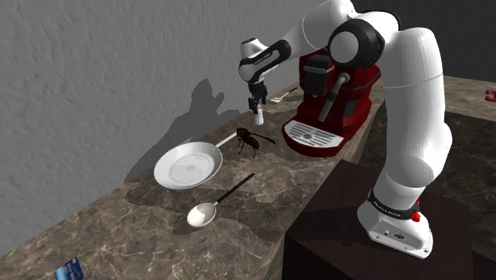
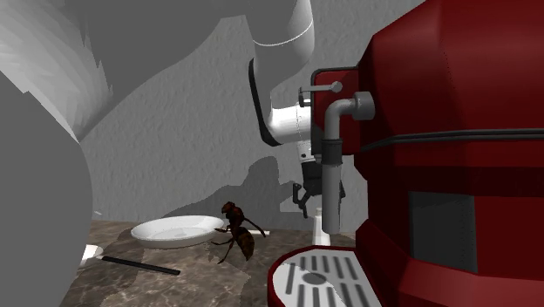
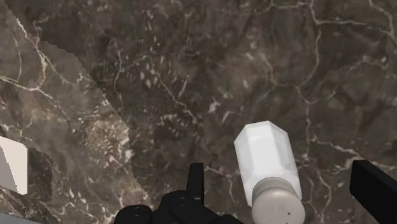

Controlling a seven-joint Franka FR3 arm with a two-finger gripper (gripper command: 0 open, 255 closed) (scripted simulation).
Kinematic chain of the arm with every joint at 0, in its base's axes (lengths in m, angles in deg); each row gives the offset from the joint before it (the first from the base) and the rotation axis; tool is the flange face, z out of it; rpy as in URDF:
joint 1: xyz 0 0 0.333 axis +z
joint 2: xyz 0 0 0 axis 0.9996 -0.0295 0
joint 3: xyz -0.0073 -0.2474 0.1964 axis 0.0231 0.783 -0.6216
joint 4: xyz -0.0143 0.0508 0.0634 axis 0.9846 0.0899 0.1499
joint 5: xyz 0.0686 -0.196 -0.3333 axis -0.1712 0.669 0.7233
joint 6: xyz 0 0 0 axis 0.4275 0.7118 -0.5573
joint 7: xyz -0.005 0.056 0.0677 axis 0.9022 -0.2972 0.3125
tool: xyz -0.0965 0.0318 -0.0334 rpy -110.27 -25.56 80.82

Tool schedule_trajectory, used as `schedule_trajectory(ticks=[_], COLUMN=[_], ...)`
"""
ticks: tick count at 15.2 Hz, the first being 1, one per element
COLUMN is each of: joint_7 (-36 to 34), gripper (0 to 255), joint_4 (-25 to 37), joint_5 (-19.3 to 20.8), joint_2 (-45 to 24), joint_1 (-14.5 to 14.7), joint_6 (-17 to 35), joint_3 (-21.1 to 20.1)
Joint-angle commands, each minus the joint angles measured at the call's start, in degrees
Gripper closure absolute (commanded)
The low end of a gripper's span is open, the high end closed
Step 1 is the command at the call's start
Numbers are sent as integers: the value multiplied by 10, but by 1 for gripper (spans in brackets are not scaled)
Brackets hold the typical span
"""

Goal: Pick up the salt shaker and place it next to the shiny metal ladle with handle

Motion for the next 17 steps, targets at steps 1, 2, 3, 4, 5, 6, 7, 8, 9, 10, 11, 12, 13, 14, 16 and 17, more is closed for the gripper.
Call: schedule_trajectory(ticks=[1, 2, 3, 4, 5, 6, 7, 8, 9, 10, 11, 12, 13, 14, 16, 17], joint_7=[0, 0, 0, 0, 0, 0, 0, 0, 0, 0, 0, 0, 1, 1, 3, 4], gripper=[0, 0, 255, 255, 255, 255, 255, 255, 255, 255, 255, 255, 255, 255, 255, 255], joint_4=[0, 0, 0, 0, 0, 0, 0, 0, 1, 1, 0, 0, 3, 7, 15, 19], joint_5=[0, 0, 0, 0, 0, 0, 0, 0, 0, 0, 0, 0, 0, 0, 0, -1], joint_2=[0, 0, 0, 0, 0, 0, 0, 0, 0, 0, 0, 0, 3, 6, 11, 14], joint_1=[0, 0, 0, 0, 0, 0, 0, 0, 0, 0, 0, 0, 0, 0, 0, 0], joint_6=[0, 0, 0, 0, 0, 0, 0, 0, 0, 0, 0, 0, -6, -13, -26, -32], joint_3=[0, 0, 0, 0, 0, 0, 0, 0, 0, 0, 0, 0, 0, 0, 0, 0])
